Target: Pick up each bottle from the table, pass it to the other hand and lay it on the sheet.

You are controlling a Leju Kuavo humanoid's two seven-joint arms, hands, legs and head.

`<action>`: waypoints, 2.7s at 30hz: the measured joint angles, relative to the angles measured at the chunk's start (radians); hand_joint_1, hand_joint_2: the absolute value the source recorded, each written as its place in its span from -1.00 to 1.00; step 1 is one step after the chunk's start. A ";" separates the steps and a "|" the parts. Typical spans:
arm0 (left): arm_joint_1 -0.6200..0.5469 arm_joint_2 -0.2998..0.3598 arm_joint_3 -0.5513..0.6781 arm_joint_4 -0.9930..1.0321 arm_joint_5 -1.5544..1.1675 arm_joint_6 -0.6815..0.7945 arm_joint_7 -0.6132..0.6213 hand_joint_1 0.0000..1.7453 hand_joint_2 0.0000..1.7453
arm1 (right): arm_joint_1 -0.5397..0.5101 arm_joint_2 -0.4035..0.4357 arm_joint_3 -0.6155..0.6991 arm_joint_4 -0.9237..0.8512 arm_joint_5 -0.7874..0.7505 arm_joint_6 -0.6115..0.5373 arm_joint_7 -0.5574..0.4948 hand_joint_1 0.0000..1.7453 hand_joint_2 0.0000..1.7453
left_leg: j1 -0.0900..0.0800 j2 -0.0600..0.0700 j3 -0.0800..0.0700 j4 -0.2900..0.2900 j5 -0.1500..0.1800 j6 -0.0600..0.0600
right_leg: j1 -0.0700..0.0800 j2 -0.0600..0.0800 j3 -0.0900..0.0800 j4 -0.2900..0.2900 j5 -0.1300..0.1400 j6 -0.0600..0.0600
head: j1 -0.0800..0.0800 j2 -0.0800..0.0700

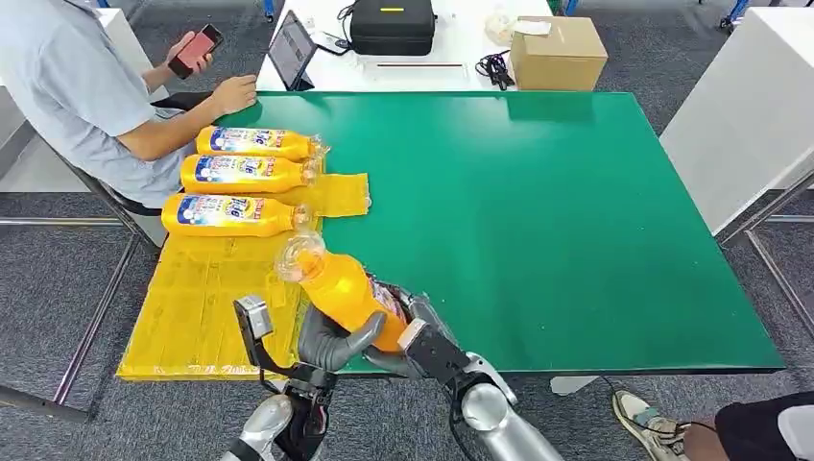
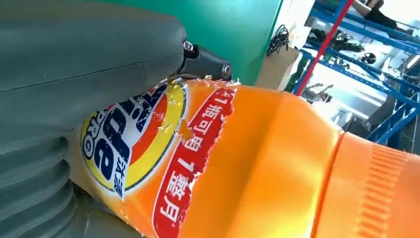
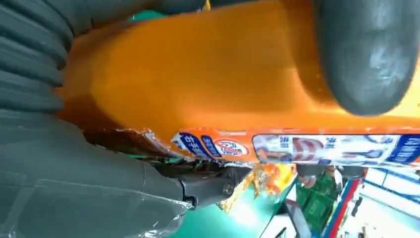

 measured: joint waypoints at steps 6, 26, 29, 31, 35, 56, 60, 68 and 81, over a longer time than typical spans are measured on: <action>-0.013 -0.001 -0.021 0.001 -0.086 0.101 0.004 1.00 1.00 | 0.035 0.006 0.001 0.009 0.060 -0.085 -0.010 -1.00 1.00 | 0.000 0.000 -0.001 0.000 0.000 0.000 | 0.000 0.000 0.000 0.000 0.000 0.000 | 0.000 0.000; -0.142 0.028 -0.075 0.170 -0.724 0.419 0.057 1.00 1.00 | 0.061 -0.008 -0.020 0.000 0.132 -0.128 -0.016 -1.00 1.00 | 0.000 0.000 -0.001 0.000 0.000 0.000 | 0.000 0.000 0.000 0.000 0.000 0.000 | 0.000 0.000; -0.187 0.054 -0.026 0.197 -0.942 0.498 0.078 1.00 1.00 | 0.057 -0.003 -0.036 0.000 0.144 -0.125 -0.021 -1.00 1.00 | 0.000 0.000 0.000 0.000 0.001 0.000 | 0.000 0.000 0.000 0.000 0.000 0.000 | 0.000 0.000; -0.200 0.061 0.006 0.206 -0.972 0.495 0.079 1.00 1.00 | 0.054 0.000 -0.044 0.000 0.147 -0.125 -0.023 -1.00 1.00 | 0.000 0.000 0.000 0.000 0.001 -0.001 | 0.000 0.000 0.000 0.001 0.000 0.000 | 0.000 0.000; -0.211 0.068 0.060 0.217 -1.063 0.535 0.079 1.00 1.00 | 0.054 0.005 -0.062 -0.002 0.162 -0.135 -0.032 -1.00 1.00 | 0.000 0.000 -0.001 0.000 0.001 -0.001 | 0.000 0.000 0.000 0.001 0.000 0.000 | 0.000 0.000; -0.219 0.051 0.166 0.235 -1.287 0.565 0.099 1.00 1.00 | 0.057 0.017 -0.126 -0.020 0.164 -0.145 -0.038 -1.00 1.00 | 0.000 0.000 -0.001 0.000 0.001 -0.001 | 0.000 0.000 -0.001 0.000 0.000 0.000 | 0.000 0.000; -0.221 0.049 0.169 0.237 -1.336 0.565 0.123 1.00 1.00 | 0.057 0.018 -0.126 -0.020 0.164 -0.144 -0.038 -1.00 1.00 | 0.000 0.000 -0.001 0.000 0.001 -0.001 | 0.000 0.000 -0.001 0.000 0.000 0.000 | 0.000 0.000; -0.321 0.103 0.215 0.426 -1.770 0.565 0.443 1.00 1.00 | 0.056 0.024 -0.133 -0.020 0.172 -0.115 -0.041 -1.00 1.00 | 0.001 0.001 0.000 0.000 0.002 -0.001 | 0.001 0.001 0.000 0.001 0.001 0.000 | 0.000 0.000; -0.395 0.144 0.268 0.647 -2.042 0.518 0.595 1.00 1.00 | 0.056 0.026 -0.135 -0.019 0.164 -0.094 -0.043 -1.00 1.00 | 0.000 0.000 -0.002 0.000 0.002 -0.001 | 0.000 0.000 -0.001 0.001 0.000 0.000 | 0.000 0.000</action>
